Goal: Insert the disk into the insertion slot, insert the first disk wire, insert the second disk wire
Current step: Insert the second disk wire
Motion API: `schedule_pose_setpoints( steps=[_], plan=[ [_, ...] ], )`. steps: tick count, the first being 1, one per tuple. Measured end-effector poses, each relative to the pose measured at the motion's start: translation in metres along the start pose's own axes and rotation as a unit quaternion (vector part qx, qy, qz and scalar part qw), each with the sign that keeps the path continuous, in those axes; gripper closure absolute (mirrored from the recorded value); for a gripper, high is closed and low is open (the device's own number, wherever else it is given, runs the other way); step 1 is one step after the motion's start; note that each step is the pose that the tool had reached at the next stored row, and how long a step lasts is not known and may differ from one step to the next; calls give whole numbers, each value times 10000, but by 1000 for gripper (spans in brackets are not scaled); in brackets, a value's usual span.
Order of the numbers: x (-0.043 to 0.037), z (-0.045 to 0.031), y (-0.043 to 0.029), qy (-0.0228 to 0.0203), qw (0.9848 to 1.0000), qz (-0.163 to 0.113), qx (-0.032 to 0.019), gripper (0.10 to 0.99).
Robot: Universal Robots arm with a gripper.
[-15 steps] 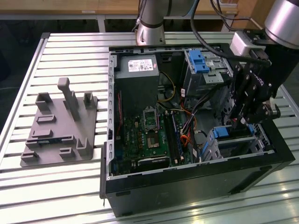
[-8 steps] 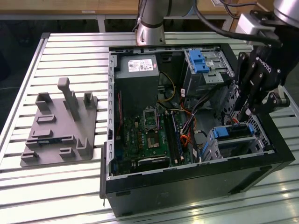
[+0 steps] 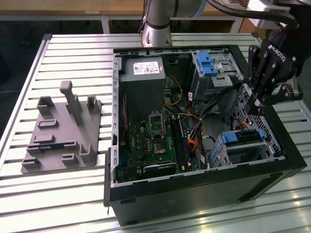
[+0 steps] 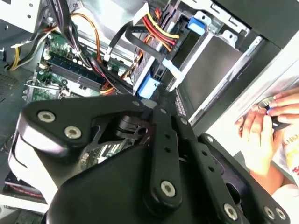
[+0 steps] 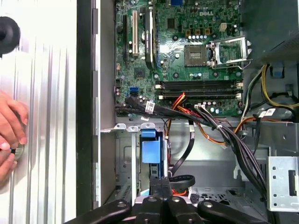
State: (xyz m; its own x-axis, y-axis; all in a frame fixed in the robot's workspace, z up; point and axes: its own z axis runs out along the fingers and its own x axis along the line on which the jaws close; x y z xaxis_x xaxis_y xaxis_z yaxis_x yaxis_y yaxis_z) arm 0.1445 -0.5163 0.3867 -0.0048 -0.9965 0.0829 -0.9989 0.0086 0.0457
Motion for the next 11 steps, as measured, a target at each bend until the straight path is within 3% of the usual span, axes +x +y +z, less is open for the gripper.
schedule_pose_setpoints(
  steps=[11],
  plan=[
    [1,1,22,0,10000,0,0,980]
  ],
)
